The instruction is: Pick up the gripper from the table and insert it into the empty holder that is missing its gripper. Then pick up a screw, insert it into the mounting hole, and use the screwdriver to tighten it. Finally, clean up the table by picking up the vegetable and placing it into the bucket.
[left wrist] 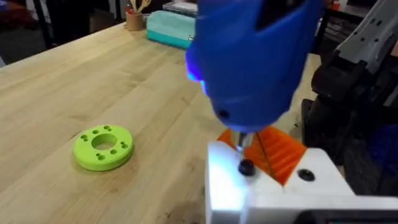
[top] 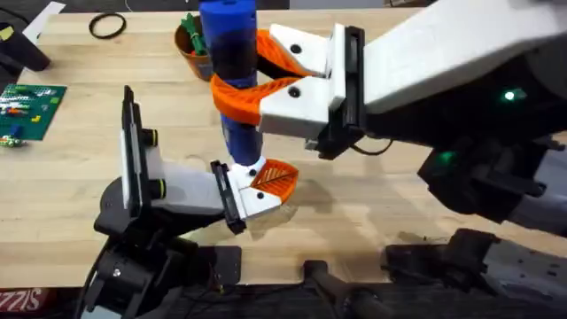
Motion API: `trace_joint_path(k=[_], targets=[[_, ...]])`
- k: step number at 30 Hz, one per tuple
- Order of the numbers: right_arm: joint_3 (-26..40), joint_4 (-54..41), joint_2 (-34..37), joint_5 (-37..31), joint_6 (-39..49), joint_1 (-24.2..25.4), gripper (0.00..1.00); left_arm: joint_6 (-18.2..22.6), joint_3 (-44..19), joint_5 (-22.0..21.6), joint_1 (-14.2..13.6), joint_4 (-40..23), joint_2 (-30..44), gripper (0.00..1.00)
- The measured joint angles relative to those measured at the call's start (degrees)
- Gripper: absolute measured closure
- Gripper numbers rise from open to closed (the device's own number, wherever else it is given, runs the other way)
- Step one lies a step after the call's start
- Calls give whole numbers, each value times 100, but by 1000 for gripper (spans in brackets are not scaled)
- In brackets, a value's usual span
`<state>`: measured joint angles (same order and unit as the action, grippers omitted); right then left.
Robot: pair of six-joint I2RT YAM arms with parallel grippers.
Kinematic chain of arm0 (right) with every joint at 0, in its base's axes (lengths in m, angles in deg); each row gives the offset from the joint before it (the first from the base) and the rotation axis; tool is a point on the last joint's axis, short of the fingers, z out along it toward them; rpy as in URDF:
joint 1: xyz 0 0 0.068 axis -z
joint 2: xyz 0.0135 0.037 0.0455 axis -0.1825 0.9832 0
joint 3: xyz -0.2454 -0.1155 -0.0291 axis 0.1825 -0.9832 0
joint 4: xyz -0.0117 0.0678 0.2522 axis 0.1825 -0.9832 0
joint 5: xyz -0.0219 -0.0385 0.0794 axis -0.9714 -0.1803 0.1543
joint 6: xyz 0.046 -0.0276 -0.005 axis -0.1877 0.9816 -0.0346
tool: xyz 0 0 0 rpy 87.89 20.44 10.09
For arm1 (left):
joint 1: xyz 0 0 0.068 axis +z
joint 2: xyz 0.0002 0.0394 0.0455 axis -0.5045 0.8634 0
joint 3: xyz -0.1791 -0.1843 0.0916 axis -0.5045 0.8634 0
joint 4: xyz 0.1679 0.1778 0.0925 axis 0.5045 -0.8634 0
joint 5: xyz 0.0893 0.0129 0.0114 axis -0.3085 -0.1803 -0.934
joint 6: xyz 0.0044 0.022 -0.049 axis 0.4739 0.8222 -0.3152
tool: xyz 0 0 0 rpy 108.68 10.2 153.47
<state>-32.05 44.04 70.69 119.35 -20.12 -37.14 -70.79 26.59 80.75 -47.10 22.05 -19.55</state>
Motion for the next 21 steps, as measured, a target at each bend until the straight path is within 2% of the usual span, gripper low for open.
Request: trace_joint_path(k=[21], targets=[[0, -264, 0, 93, -67, 59, 951, 0, 0, 2, 0, 0, 2, 988]])
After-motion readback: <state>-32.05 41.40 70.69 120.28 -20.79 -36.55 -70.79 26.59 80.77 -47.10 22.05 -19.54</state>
